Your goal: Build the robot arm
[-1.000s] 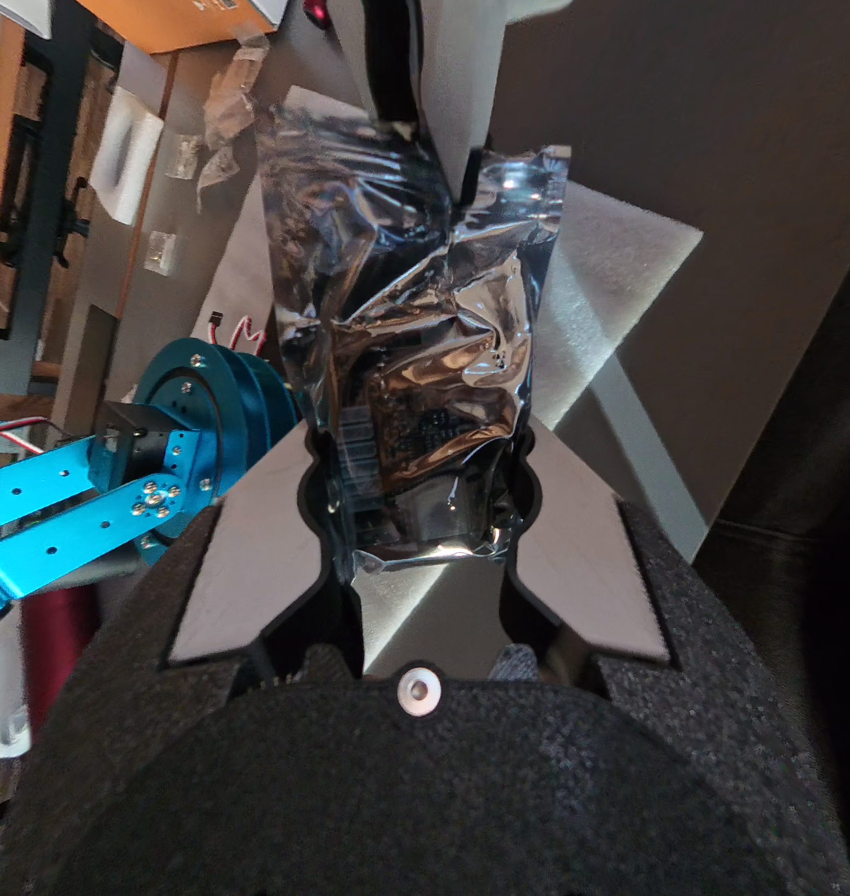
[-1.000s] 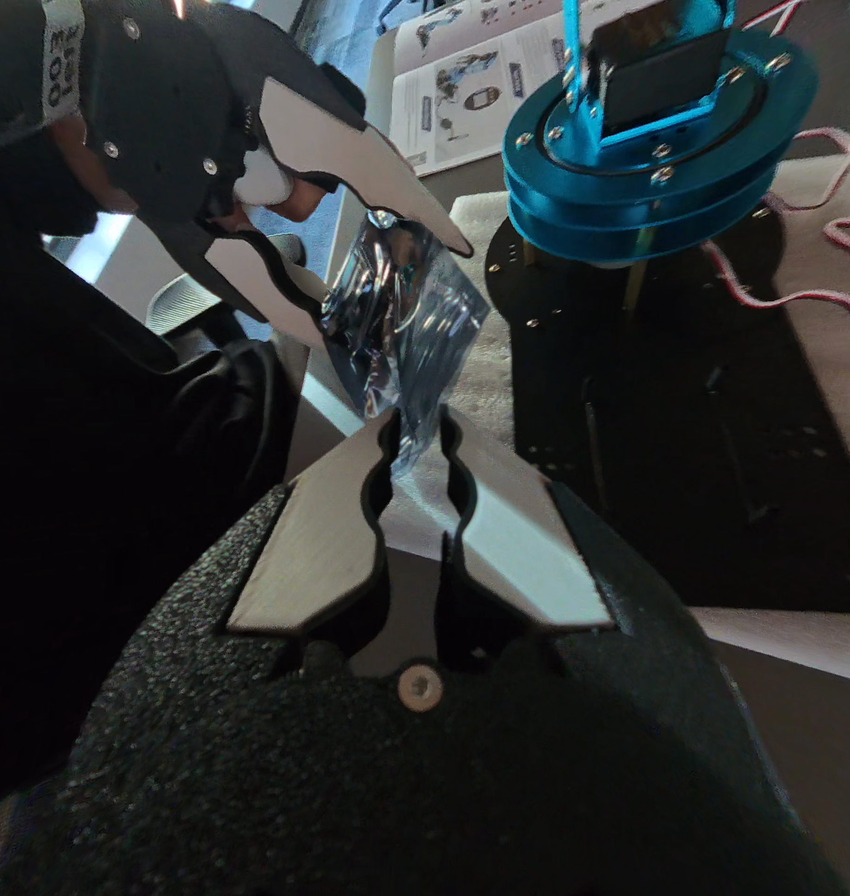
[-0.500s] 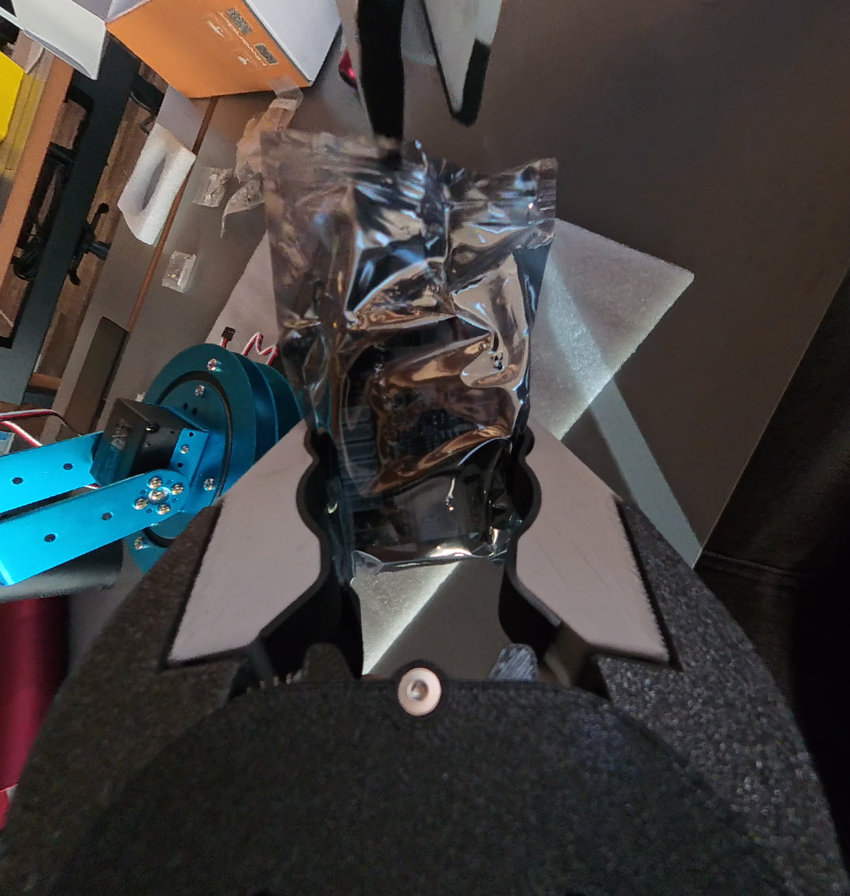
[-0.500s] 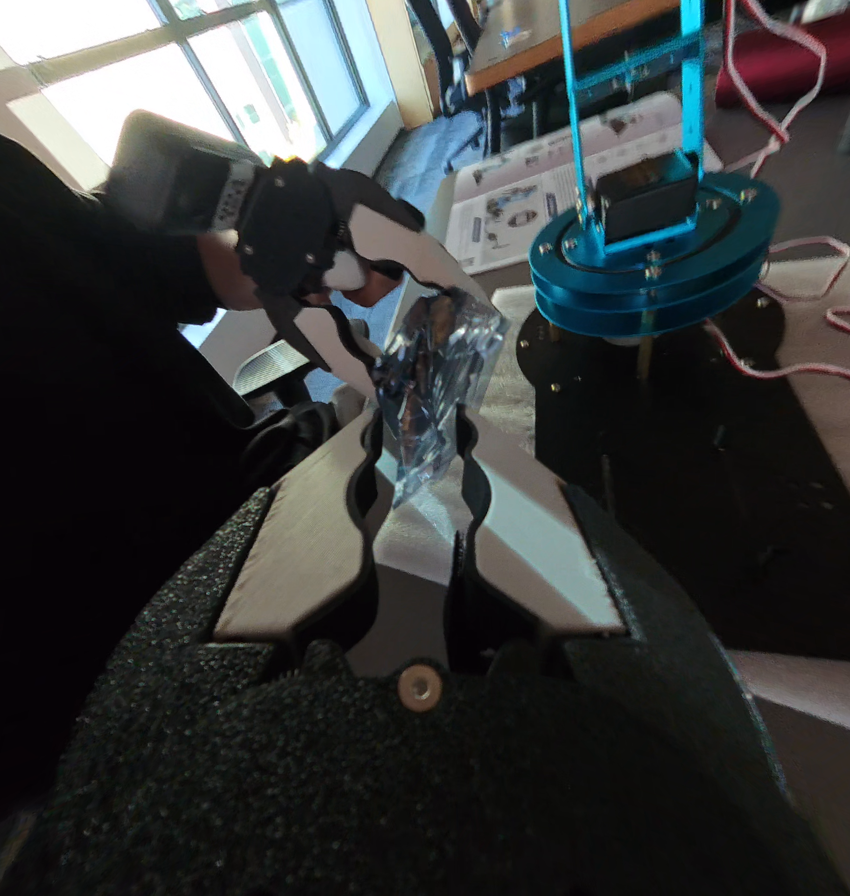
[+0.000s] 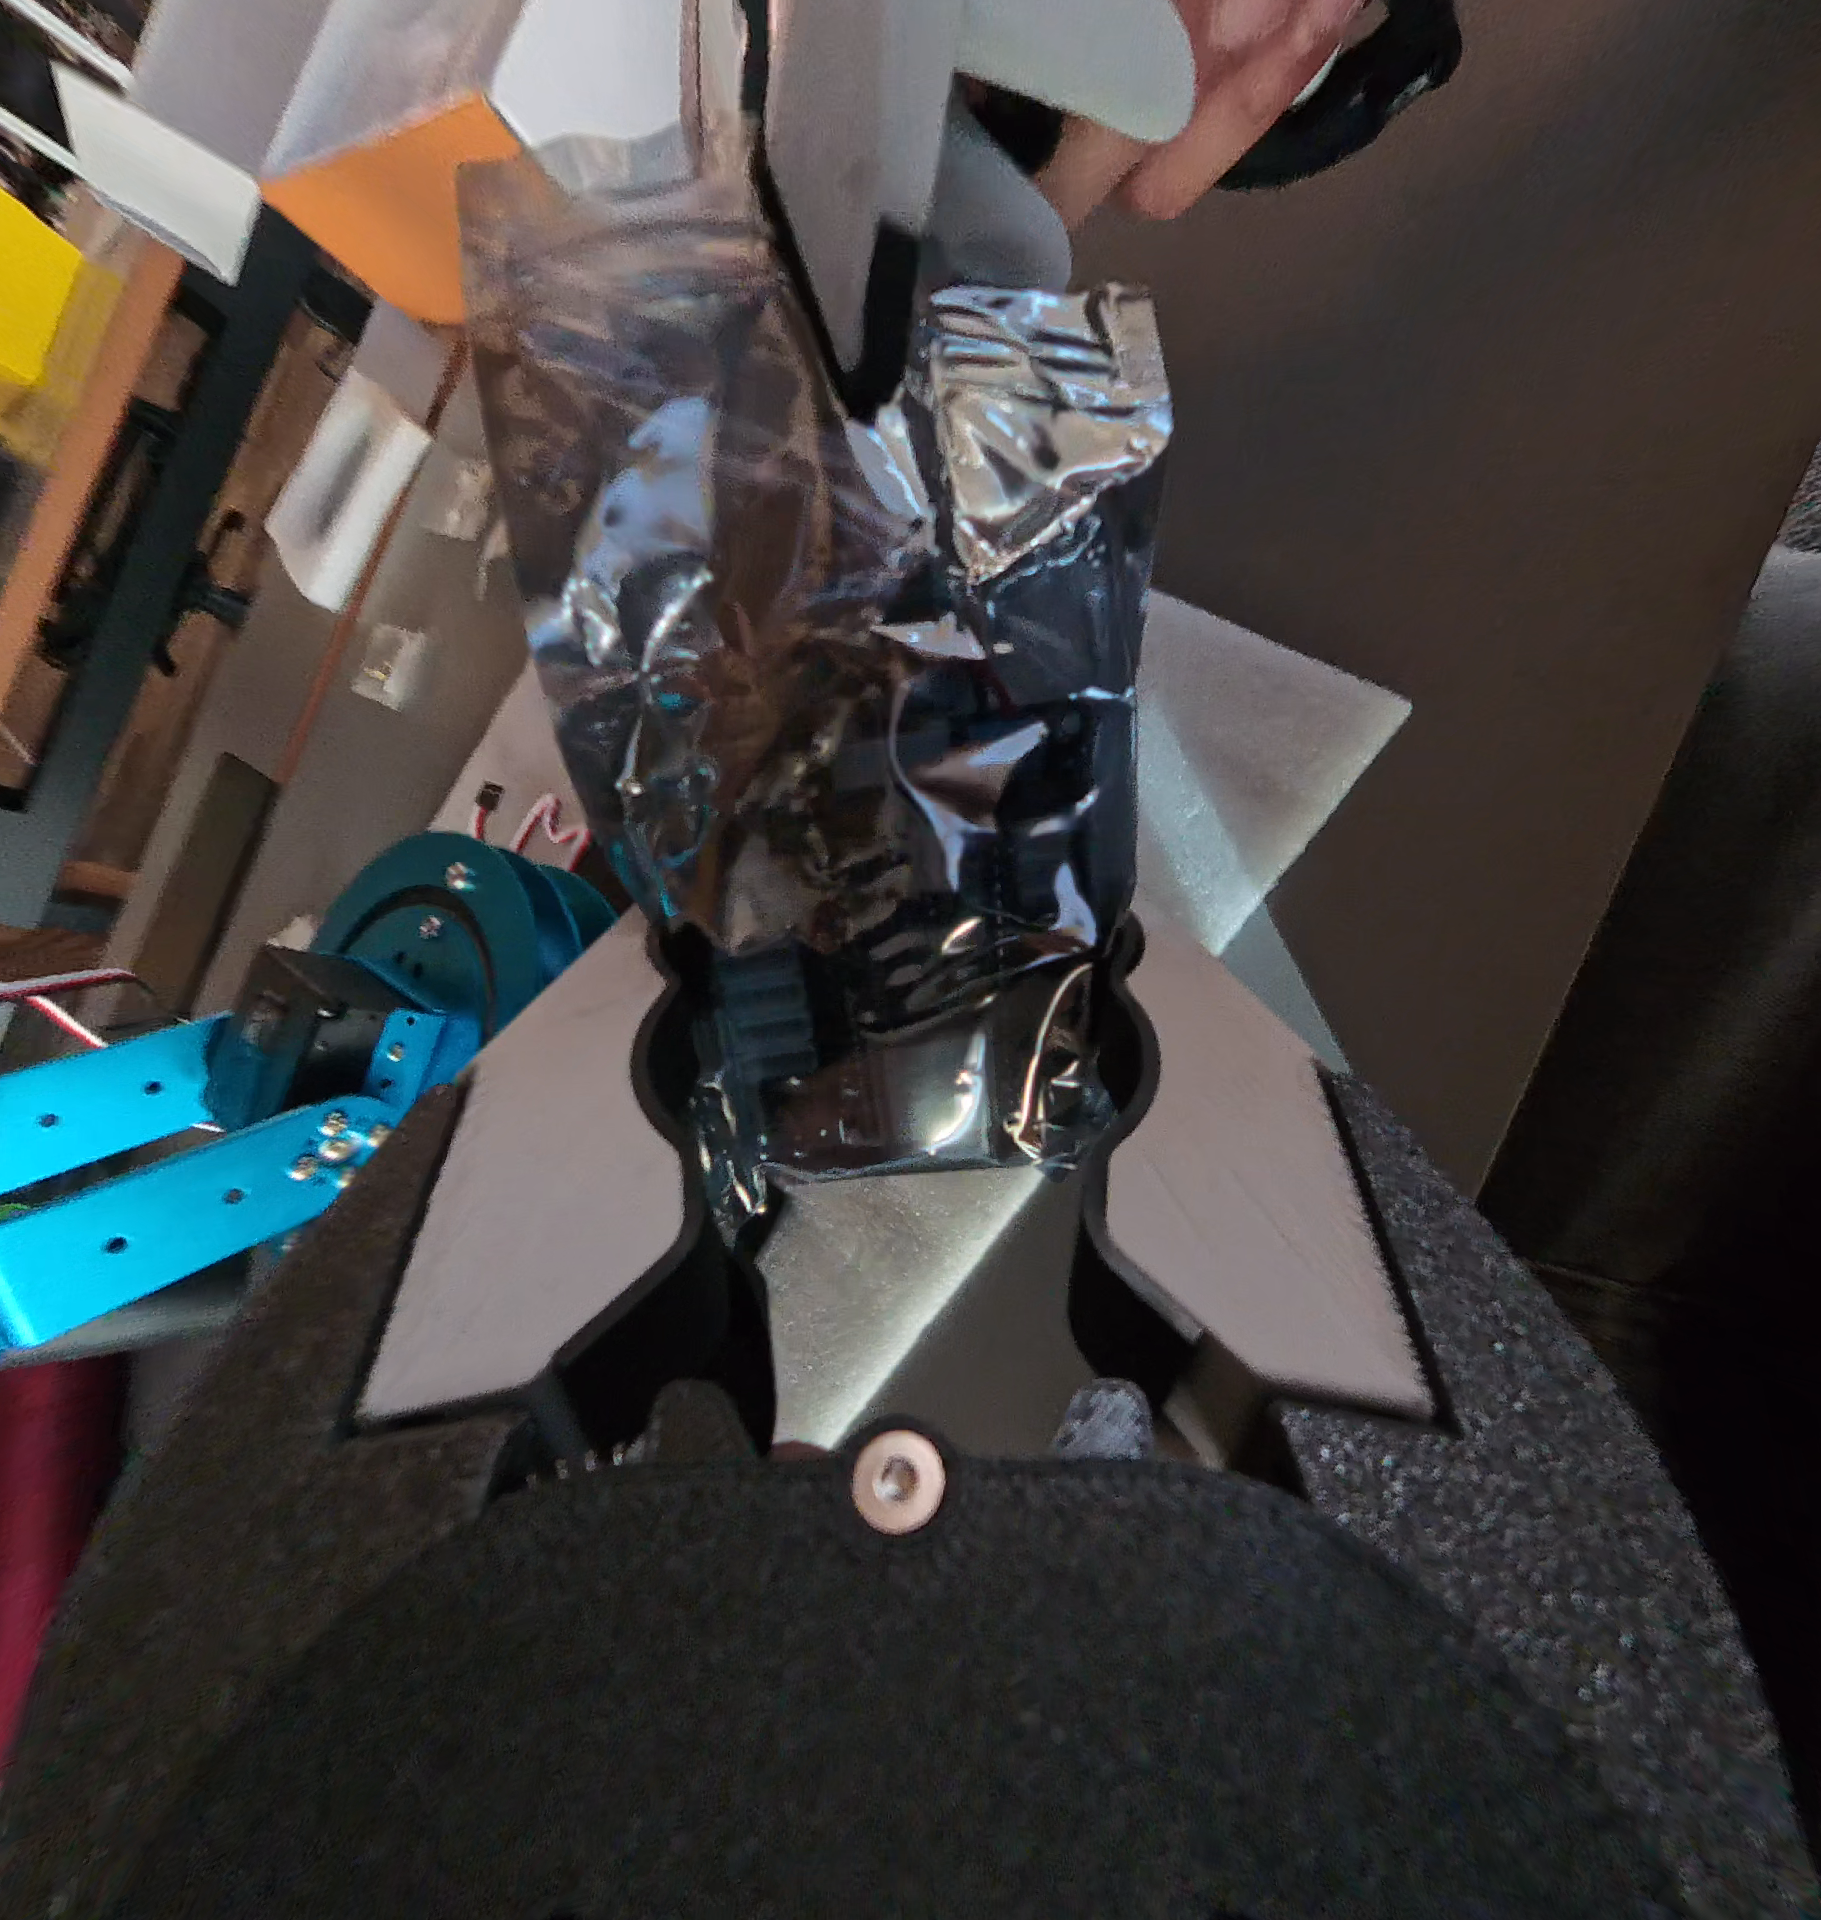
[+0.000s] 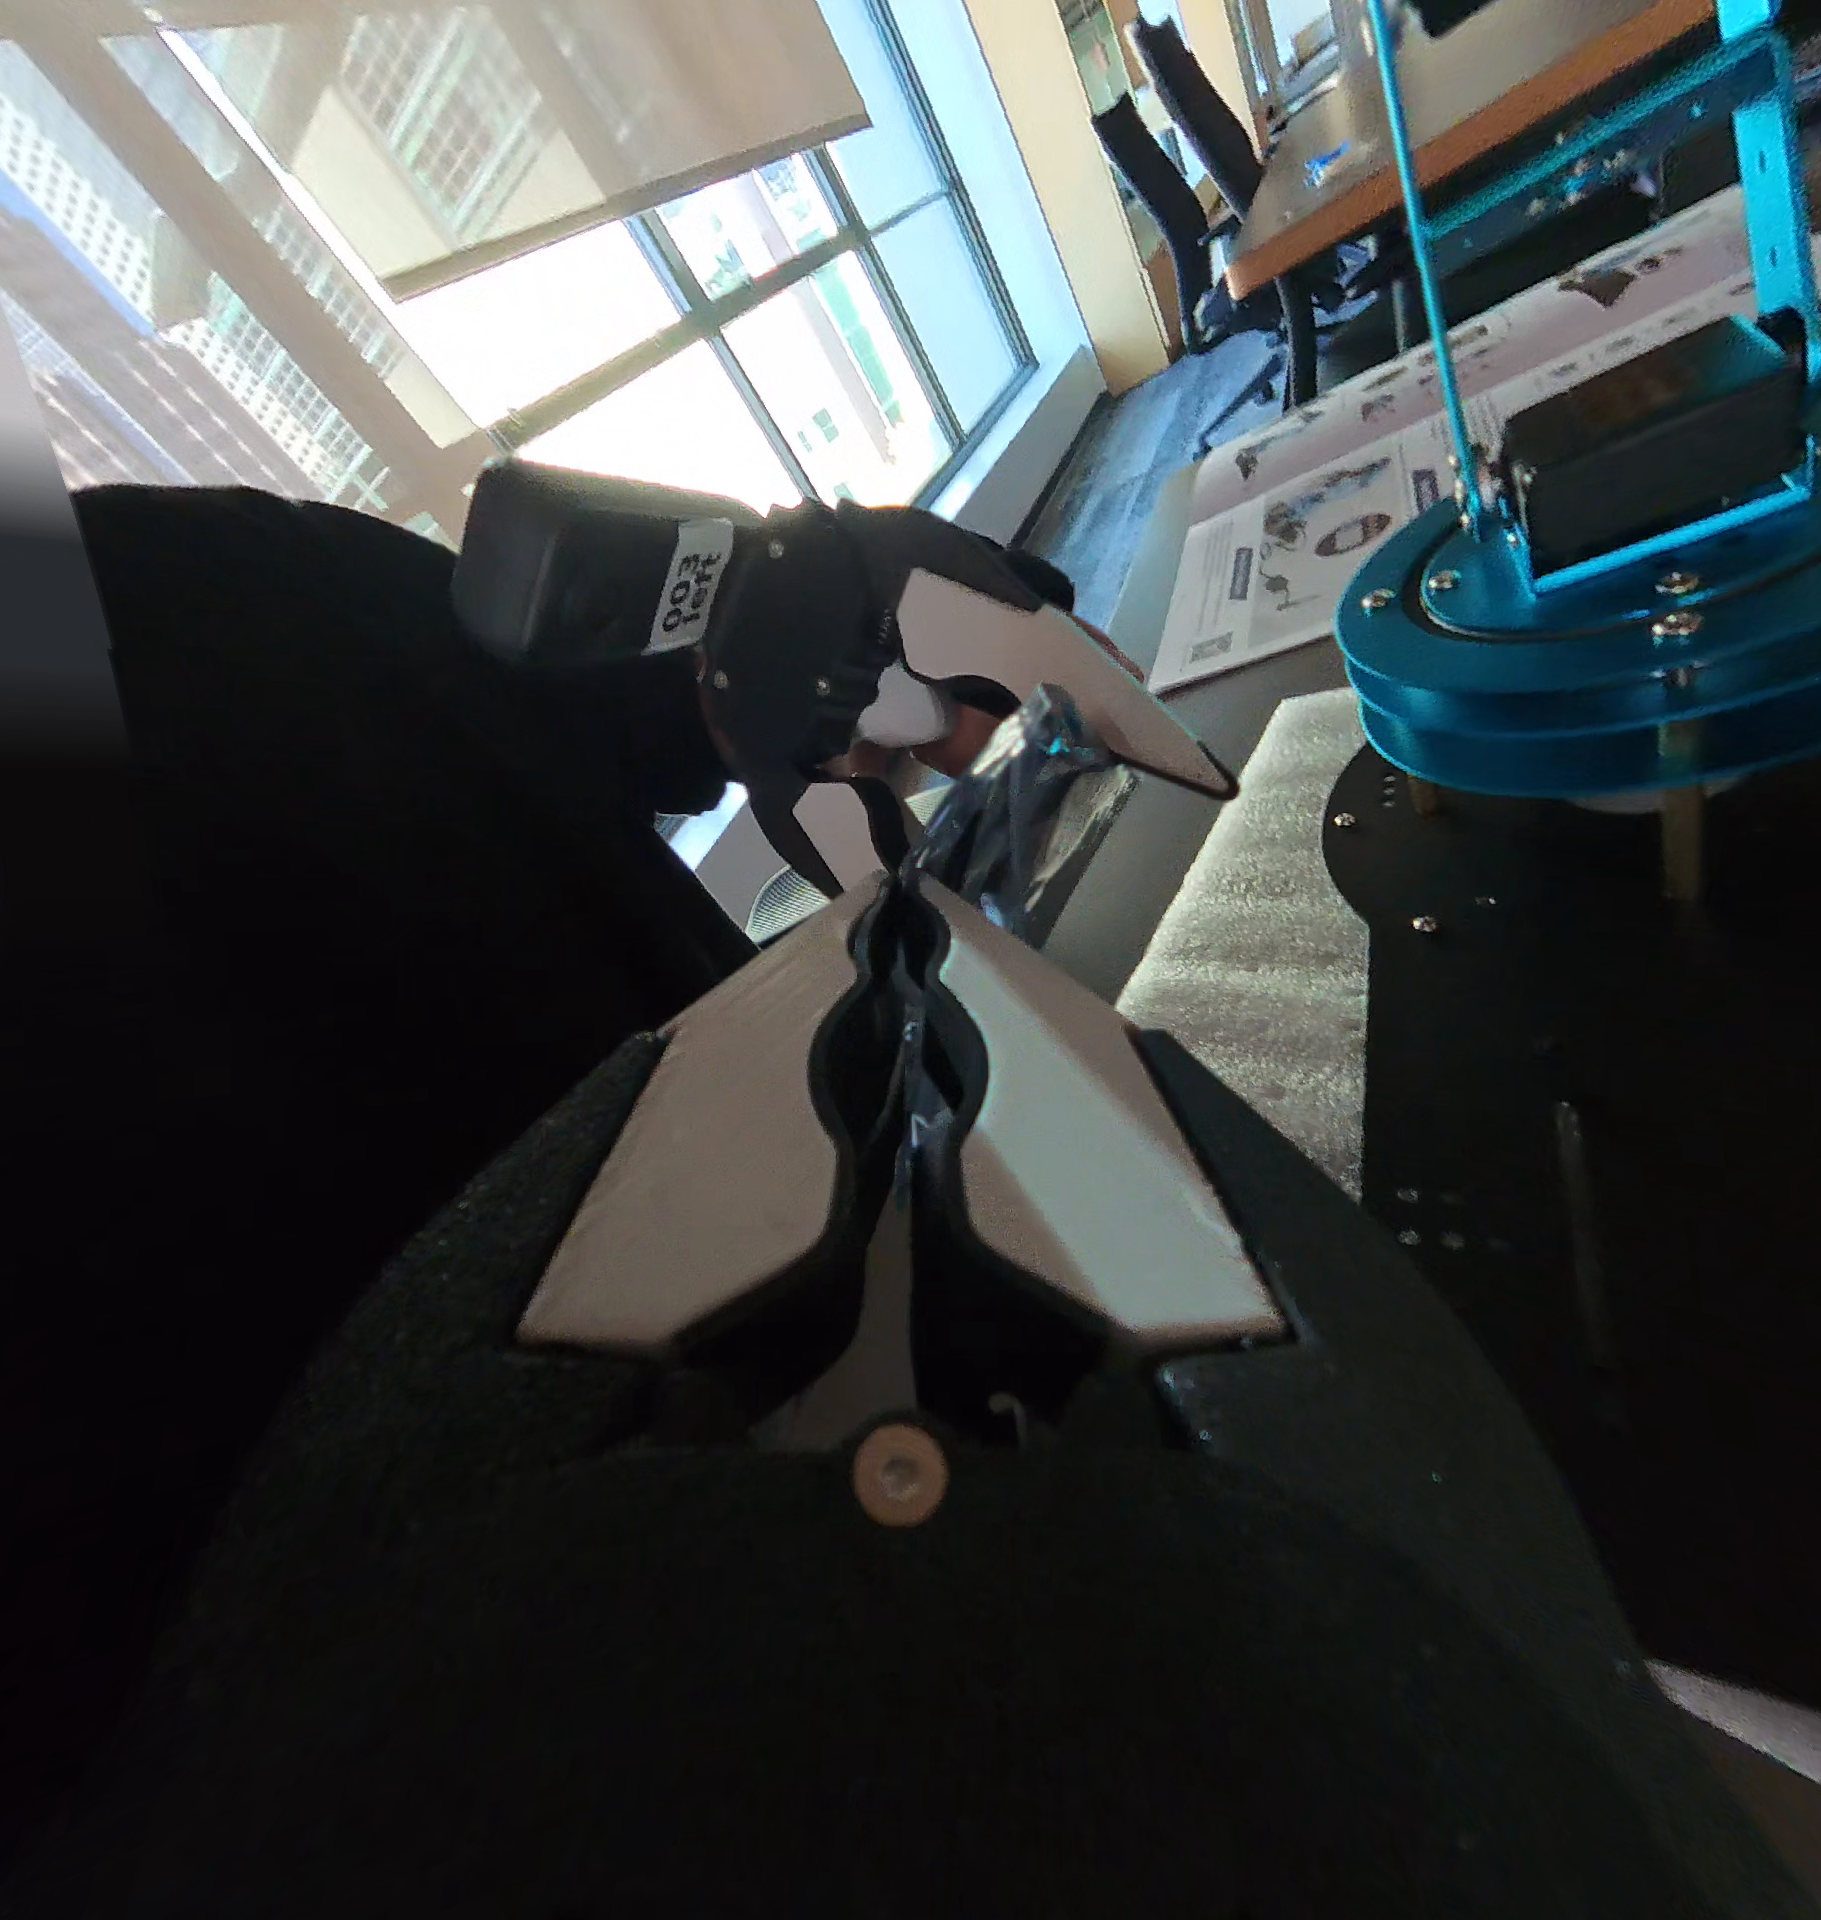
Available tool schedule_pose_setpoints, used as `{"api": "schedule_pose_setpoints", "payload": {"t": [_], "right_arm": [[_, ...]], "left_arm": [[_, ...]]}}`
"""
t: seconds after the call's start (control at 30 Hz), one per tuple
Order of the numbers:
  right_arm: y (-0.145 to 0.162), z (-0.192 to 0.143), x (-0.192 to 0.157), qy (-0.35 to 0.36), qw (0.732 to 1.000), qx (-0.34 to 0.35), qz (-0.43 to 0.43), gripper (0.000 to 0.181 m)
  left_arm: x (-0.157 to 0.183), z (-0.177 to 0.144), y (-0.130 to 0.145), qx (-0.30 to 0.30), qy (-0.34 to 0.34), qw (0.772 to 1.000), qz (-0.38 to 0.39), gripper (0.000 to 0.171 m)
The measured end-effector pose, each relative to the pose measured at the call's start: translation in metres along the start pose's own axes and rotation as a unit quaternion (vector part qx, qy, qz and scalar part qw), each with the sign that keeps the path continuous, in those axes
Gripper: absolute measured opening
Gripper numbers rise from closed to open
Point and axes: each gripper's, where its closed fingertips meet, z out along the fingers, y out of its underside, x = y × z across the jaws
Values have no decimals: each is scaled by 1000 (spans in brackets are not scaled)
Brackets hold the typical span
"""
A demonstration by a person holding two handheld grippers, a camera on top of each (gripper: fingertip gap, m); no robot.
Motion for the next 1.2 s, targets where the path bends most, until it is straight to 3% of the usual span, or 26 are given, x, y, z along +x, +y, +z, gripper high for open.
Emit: {"api": "schedule_pose_setpoints", "payload": {"t": [0.07,0.13,0.2,0.27,0.37,0.43,0.47,0.5,0.57,0.63,0.7,0.73,0.77,0.83,0.87,1.0,1.13,1.2], "right_arm": [[-1,-2,-1,11,1000,1,-12,0],[-6,-2,-3,44,996,11,-79,0],[-17,-2,-10,43,992,47,-107,17],[-22,0,-16,0,997,56,-58,42],[-39,-10,-29,-86,989,117,14,53],[-37,-11,-40,-154,979,121,64,73],[-33,-9,-40,-164,977,115,77,72],[-27,-5,-34,-143,982,99,71,57],[7,7,-3,-12,1000,-1,-25,28],[15,5,11,79,988,-35,-130,30],[24,3,23,132,972,-74,-182,22],[28,4,22,126,972,-88,-180,16],[33,4,18,105,975,-101,-165,0],[38,4,18,89,983,-121,-109,0],[37,6,6,44,990,-114,-65,0],[21,3,-4,-13,998,-54,7,0],[30,-5,15,103,976,-79,-173,20],[34,-3,15,110,974,-99,-169,16]], "left_arm": [[0,-3,-6,4,-6,1000,12,82],[1,-6,-11,15,-2,1000,19,78],[0,-4,-10,8,-10,999,42,76],[-6,-2,-6,-6,-28,998,58,76],[-13,0,-2,-14,-49,997,64,76],[-12,2,2,-29,-54,995,79,76],[-11,3,5,-35,-58,994,83,76],[-9,5,6,-35,-56,995,77,76],[-4,6,5,-22,-35,998,40,76],[-6,5,5,-10,-28,1000,11,76],[-5,3,6,-5,-20,1000,4,75],[-6,3,8,-9,-24,1000,10,76],[-9,3,10,-14,-42,999,27,75],[-14,3,13,-29,-70,995,61,75],[-15,3,12,-23,-76,995,65,75],[-18,-5,-1,8,-81,996,38,74],[-22,-12,-6,24,-86,995,33,75],[-22,-10,-3,15,-94,994,46,74]]}}
